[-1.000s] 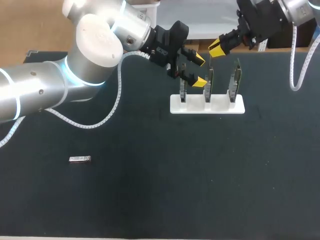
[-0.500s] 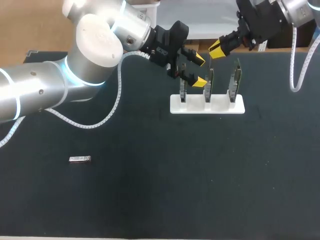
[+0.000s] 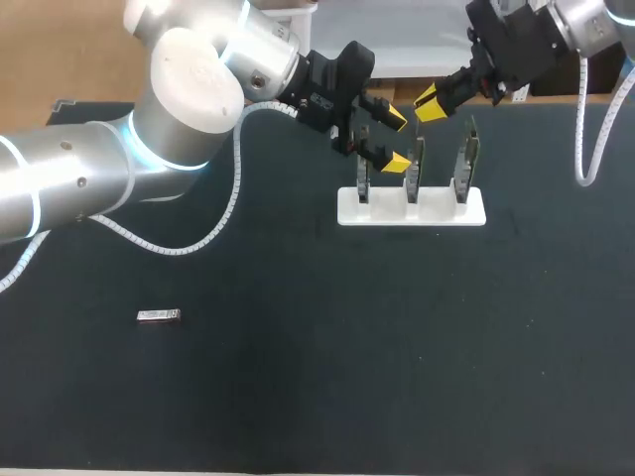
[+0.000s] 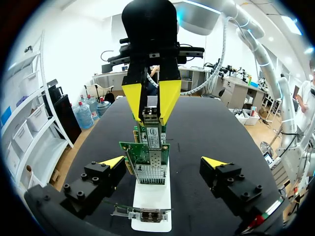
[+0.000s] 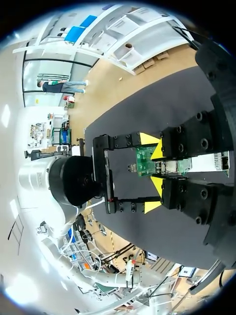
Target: Pick up the optical module with the left hand, and insert it into the network port with the right hand.
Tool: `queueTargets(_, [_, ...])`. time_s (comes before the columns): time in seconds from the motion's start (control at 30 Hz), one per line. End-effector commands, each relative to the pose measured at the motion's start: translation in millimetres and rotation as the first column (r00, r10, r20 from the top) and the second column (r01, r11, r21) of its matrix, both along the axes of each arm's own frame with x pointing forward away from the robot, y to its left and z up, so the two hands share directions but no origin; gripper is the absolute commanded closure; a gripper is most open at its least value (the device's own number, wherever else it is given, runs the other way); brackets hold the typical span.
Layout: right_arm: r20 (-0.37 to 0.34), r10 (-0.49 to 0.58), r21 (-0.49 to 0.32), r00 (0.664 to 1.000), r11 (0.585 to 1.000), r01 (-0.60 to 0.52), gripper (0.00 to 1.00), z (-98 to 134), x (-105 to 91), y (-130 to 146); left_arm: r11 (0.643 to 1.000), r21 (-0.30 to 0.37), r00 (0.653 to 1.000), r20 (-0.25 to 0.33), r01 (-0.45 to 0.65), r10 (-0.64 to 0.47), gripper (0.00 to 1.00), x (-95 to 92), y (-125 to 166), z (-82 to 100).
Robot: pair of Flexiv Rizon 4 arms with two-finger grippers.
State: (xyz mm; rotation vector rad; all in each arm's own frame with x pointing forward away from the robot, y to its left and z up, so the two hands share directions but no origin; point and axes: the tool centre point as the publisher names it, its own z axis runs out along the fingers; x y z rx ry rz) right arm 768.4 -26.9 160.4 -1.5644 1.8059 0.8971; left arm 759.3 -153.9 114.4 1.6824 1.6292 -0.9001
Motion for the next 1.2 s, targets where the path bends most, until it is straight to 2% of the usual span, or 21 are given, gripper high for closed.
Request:
queueTargets(0.03, [-0.003,0.000,-0.001,1.000,1.000,0.000,1.00,-3.9,-0.7,0.6,1.000,0.005,1.000,-0.003,0.003,-0.003,0.00,2.3,-0.8,0.5])
queueTargets(0.07, [-0.005,0.000,-0.002,1.000,1.000,0.000,1.00,-3.9,-0.8,0.6,1.000,0.005,1.000,-0.003,0.003,-0.003,0.00,2.3,-0.8,0.5])
queueTargets(0.1, [-0.006,-0.001,-0.002,1.000,1.000,0.001,0.83,-3.9,-0.9,0.7,1.000,0.005,1.000,-0.003,0.003,-0.003,0.00,2.3,-0.8,0.5])
queueTargets(0.13, [-0.010,-0.002,-0.003,1.000,1.000,0.002,0.13,-3.5,-1.3,0.8,1.000,0.005,1.000,-0.003,0.003,-0.003,0.00,2.3,-0.8,0.5])
queueTargets(0.17, [-0.011,0.002,-0.008,1.000,1.000,-0.002,0.00,-2.2,-2.1,1.2,1.000,0.005,1.000,-0.003,0.003,-0.003,0.00,2.3,-0.8,0.5])
queueTargets(0.47, [-0.029,0.017,0.076,0.999,0.997,-0.015,0.00,30.6,-2.0,-0.1,1.000,0.005,1.000,-0.003,0.003,-0.003,0.00,2.3,-0.8,0.5])
queueTargets(0.57, [-0.074,0.018,0.038,0.997,0.999,-0.016,0.00,39.3,0.6,-0.4,1.000,0.005,1.000,-0.003,0.003,-0.003,0.00,2.3,-0.8,0.5])
queueTargets(0.67, [-0.079,0.018,0.041,0.997,0.999,-0.015,0.00,44.9,1.9,-1.5,1.000,0.005,1.000,-0.003,0.003,-0.003,0.00,2.3,-0.8,0.5])
queueTargets(0.7, [-0.077,0.012,0.040,0.997,0.999,-0.009,0.27,45.2,2.1,-1.7,1.000,0.005,1.000,-0.003,0.003,-0.003,0.00,2.3,-0.8,0.5])
queueTargets(0.73, [-0.072,0.009,0.041,0.997,0.999,-0.007,0.83,45.1,2.2,-1.8,1.000,0.005,1.000,-0.003,0.003,-0.003,0.00,2.3,-0.8,0.5])
queueTargets(0.77, [-0.064,0.005,0.036,0.998,0.999,-0.002,1.00,43.5,2.4,-2.0,1.000,0.005,1.000,-0.003,0.003,-0.003,0.00,2.3,-0.8,0.5])
queueTargets(1.03, [-0.068,-0.008,0.010,0.998,1.000,0.009,1.00,23.1,1.1,0.8,1.000,0.005,1.000,-0.003,0.003,-0.003,0.00,2.3,-0.8,0.5])
queueTargets(1.2, [-0.066,-0.012,0.027,0.998,1.000,0.014,1.00,11.7,2.7,1.1,1.000,0.005,1.000,-0.003,0.003,-0.003,0.00,2.3,-0.8,0.5])
